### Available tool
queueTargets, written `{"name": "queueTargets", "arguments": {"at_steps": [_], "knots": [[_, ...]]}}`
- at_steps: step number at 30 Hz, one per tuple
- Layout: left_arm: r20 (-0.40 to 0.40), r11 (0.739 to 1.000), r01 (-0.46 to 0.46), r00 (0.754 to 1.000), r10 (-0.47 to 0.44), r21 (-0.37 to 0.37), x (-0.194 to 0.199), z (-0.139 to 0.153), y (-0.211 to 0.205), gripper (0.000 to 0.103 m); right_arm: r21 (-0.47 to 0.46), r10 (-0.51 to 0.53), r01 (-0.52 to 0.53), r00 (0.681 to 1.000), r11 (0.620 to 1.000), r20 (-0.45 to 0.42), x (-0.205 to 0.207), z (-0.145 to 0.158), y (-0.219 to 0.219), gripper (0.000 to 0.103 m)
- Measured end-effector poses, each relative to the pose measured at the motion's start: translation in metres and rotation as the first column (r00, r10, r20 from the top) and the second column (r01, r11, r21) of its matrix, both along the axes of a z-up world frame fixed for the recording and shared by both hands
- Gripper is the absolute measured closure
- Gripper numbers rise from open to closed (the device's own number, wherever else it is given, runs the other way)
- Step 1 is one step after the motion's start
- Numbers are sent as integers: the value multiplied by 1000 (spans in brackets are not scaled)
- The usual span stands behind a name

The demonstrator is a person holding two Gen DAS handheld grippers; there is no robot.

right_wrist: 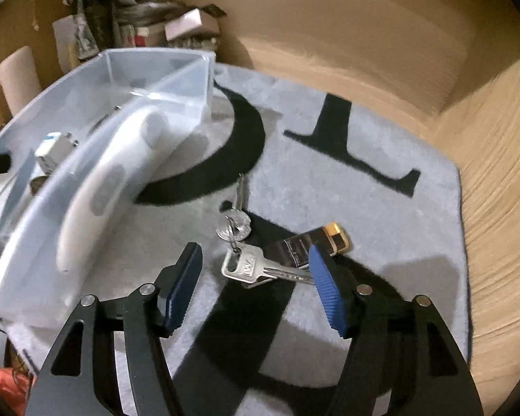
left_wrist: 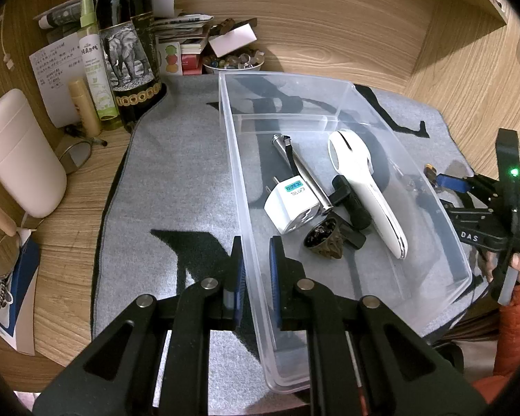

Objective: Organize rigid objects
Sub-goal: 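Grasp the silver keys with the right gripper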

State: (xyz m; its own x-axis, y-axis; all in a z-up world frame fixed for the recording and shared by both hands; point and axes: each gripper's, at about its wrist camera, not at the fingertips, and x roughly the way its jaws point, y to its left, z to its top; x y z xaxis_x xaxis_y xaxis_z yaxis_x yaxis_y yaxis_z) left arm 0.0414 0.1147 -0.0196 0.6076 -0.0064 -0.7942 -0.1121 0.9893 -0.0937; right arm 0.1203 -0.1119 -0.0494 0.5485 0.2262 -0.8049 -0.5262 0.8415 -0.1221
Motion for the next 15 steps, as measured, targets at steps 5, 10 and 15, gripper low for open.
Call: {"name": "queueTargets", "arguments": {"at_steps": [5,10,15], "knots": [[0,1000,-1,1000,1,0,0,0,0,92,40,-24,26,999,999,-42,6,-4,-13,49],[-1,1000,-4,1000,4,5,0,1,-2,92,47,3,-1,998,999,-57,-1,-4,-12,69],[-1,1000,-4,1000,4,5,0,1,-3,92,46,11,-9,999,999,-41,-11,-3,-11,79]]}}
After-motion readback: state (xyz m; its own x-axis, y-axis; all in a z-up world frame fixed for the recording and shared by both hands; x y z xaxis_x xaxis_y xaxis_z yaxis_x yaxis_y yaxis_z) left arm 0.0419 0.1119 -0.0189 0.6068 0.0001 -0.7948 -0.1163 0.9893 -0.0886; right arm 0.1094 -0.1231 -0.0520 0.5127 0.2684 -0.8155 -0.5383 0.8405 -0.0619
